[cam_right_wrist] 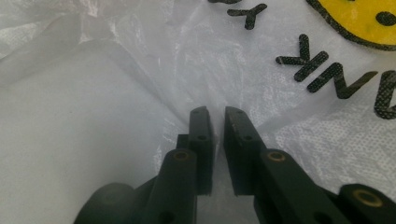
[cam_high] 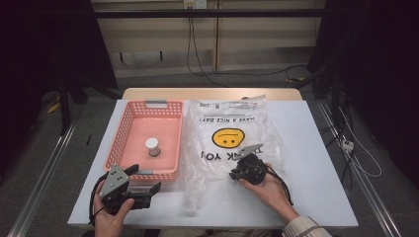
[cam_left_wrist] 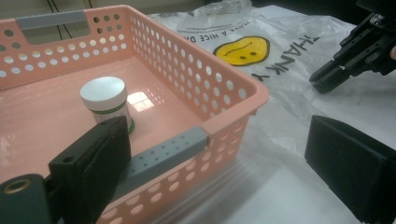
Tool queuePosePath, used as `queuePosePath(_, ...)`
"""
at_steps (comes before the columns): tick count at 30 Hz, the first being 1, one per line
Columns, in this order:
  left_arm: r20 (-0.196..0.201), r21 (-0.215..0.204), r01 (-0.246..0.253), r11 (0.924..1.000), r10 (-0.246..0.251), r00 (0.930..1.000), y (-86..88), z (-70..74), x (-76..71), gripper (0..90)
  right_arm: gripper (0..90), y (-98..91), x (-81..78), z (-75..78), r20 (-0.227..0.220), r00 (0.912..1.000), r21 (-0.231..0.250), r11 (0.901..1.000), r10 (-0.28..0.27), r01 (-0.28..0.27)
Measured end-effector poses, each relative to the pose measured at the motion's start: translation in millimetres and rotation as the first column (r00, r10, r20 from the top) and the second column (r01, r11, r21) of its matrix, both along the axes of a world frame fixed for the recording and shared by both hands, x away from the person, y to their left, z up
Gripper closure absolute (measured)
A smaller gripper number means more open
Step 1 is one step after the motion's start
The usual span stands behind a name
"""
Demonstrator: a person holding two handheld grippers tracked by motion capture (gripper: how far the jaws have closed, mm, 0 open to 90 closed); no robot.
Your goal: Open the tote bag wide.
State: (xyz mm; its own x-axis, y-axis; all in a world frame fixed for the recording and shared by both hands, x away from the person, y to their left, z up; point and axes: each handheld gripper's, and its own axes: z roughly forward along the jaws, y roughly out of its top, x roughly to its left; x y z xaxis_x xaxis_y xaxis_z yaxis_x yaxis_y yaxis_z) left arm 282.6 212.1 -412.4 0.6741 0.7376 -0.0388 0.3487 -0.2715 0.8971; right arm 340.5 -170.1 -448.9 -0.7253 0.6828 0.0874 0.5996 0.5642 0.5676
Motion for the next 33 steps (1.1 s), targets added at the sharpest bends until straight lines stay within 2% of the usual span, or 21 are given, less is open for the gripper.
queuePosePath(4,0.000,0.001,0.000,1.0000,0.000,1.0000,0.0,0.0,0.1,6.5,83.0,1.4,-1.5,0.1,0.017,0.9996,-0.018,0.9996,0.024,-0.024)
queuePosePath(6,0.001,0.001,0.001,1.0000,-0.001,1.0000,-0.1,-0.1,0.0,6.5,88.2,1.8,-1.5,-0.2,0.029,0.9990,-0.025,0.9992,0.033,-0.032)
queuePosePath(10,0.002,0.002,0.002,1.0000,-0.002,1.0000,-0.2,-0.1,-0.1,6.4,90.0,3.4,-2.6,-1.0,0.048,0.9988,-0.035,0.9994,0.008,-0.007)
queuePosePath(12,0.002,0.003,0.002,1.0000,-0.002,1.0000,-0.4,-0.1,0.0,6.3,90.0,2.4,-2.6,-1.7,0.047,0.9989,-0.024,0.9997,-0.007,0.008)
queuePosePath(16,0.003,0.003,0.003,1.0000,-0.003,1.0000,-1.1,-0.3,0.0,6.3,90.0,-0.5,0.4,-2.1,0.029,0.9996,-0.001,1.0000,0.009,-0.009)
queuePosePath(19,0.006,0.007,0.002,1.0000,-0.002,1.0000,-1.6,-0.5,-0.1,6.3,90.0,-1.8,1.5,-2.6,0.019,0.9998,0.018,0.9998,-0.001,0.001)
queuePosePath(23,0.007,0.009,0.006,0.9999,-0.006,1.0000,-0.9,-0.3,-0.1,6.3,90.0,0.8,0.3,-1.8,0.036,0.9993,0.011,0.9999,-0.011,0.010)
queuePosePath(24,0.007,0.007,0.005,1.0000,-0.005,1.0000,-0.6,-0.4,-0.2,6.3,90.0,0.1,0.8,0.1,0.032,0.9993,0.039,0.9991,-0.017,0.016)
queuePosePath(26,0.004,0.003,0.004,1.0000,-0.004,1.0000,-0.4,-0.4,-0.5,6.4,90.0,-0.4,0.6,1.4,0.038,0.9990,0.047,0.9987,-0.021,0.019)
queuePosePath(27,0.004,0.002,0.003,1.0000,-0.003,1.0000,-0.4,-0.4,-0.5,6.5,90.0,-3.2,0.0,6.7,0.056,0.9978,0.076,0.9966,-0.036,0.031)
queuePosePath(29,0.005,0.002,0.002,1.0000,-0.002,1.0000,-0.5,-0.4,-0.7,6.5,90.0,-4.2,-0.1,8.5,0.064,0.9971,0.086,0.9957,-0.041,0.035)
queuePosePath(30,0.007,0.001,0.004,1.0000,-0.004,1.0000,-0.5,-0.3,-0.8,6.5,90.0,-6.7,-0.6,13.8,0.086,0.9949,0.115,0.9925,-0.053,0.043)
queuePosePath(33,0.011,-0.005,0.004,1.0000,-0.004,0.9999,-0.3,0.1,-1.6,6.5,90.0,-8.5,-1.2,17.8,0.101,0.9930,0.135,0.9898,-0.060,0.046)
